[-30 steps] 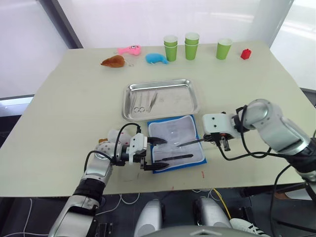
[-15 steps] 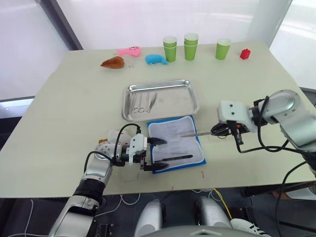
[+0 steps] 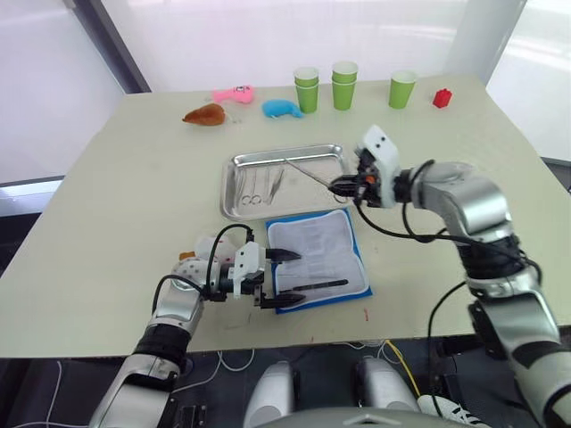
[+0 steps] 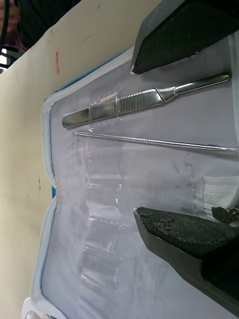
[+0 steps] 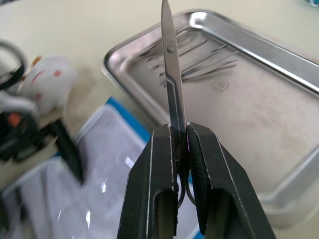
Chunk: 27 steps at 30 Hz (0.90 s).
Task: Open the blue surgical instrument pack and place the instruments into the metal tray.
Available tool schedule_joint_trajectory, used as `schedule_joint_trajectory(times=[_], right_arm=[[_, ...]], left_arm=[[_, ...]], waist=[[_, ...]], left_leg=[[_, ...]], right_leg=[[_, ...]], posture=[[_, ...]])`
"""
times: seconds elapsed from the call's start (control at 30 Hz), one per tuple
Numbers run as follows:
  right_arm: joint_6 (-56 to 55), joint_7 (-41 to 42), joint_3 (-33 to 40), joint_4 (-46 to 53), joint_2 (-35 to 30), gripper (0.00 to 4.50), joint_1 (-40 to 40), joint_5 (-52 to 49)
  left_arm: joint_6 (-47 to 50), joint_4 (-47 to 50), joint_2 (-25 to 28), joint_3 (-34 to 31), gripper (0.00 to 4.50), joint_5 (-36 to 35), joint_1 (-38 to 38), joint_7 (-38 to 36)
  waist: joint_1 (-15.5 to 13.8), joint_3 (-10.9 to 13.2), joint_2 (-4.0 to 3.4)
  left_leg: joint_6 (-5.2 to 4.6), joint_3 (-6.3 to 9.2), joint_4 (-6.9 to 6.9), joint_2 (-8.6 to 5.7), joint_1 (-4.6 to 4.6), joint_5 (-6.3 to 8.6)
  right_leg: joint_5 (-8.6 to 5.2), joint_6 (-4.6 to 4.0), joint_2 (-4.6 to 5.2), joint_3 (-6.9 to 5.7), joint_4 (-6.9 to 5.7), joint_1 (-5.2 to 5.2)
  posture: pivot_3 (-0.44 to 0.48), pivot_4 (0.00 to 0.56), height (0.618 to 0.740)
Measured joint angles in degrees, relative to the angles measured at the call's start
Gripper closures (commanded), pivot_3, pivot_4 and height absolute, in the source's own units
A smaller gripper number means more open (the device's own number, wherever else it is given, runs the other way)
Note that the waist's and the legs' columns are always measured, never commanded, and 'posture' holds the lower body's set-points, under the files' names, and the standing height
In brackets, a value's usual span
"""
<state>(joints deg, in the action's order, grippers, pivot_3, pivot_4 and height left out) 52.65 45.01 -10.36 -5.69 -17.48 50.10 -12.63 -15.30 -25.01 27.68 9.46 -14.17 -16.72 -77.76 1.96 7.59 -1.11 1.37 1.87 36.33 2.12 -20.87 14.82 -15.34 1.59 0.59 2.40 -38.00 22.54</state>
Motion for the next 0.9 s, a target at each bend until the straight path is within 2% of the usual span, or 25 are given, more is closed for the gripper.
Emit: schedule_joint_trajectory(times=[0.3,0.53,0.9], right_arm=[[-9.5,-9.0,-1.1,-20.6,9.0,4.31,7.3,5.7],[-15.6,-10.7,-1.7,-36.4,12.8,4.31,11.5,8.8],[-22.1,-10.7,-1.2,-51.9,15.8,4.31,16.9,12.3]], left_arm=[[0.2,0.7,0.0,0.0,0.0,0.0,0.5,0.7],[0.2,0.8,0.1,0.0,0.0,0.0,0.7,0.9],[0.2,1.2,0.4,0.0,0.0,-0.1,1.2,1.3]], waist=[[0.1,0.0,-0.05],[0.1,0.0,-0.07],[0.4,-0.2,-0.22]], left_leg=[[-0.02,0.0,0.0,-0.03,-0.01,0.01],[-0.03,0.0,-0.01,-0.04,-0.01,0.01],[-0.05,-0.03,-0.02,-0.04,0.01,0.03]], right_leg=[[0.0,0.0,-0.02,0.09,0.0,0.0],[0.01,-0.01,-0.02,0.14,0.01,-0.02],[0.0,-0.01,-0.04,0.18,0.02,-0.02]], posture=[[0.0,0.15,0.74],[0.0,0.15,0.74],[0.0,0.15,0.74]])
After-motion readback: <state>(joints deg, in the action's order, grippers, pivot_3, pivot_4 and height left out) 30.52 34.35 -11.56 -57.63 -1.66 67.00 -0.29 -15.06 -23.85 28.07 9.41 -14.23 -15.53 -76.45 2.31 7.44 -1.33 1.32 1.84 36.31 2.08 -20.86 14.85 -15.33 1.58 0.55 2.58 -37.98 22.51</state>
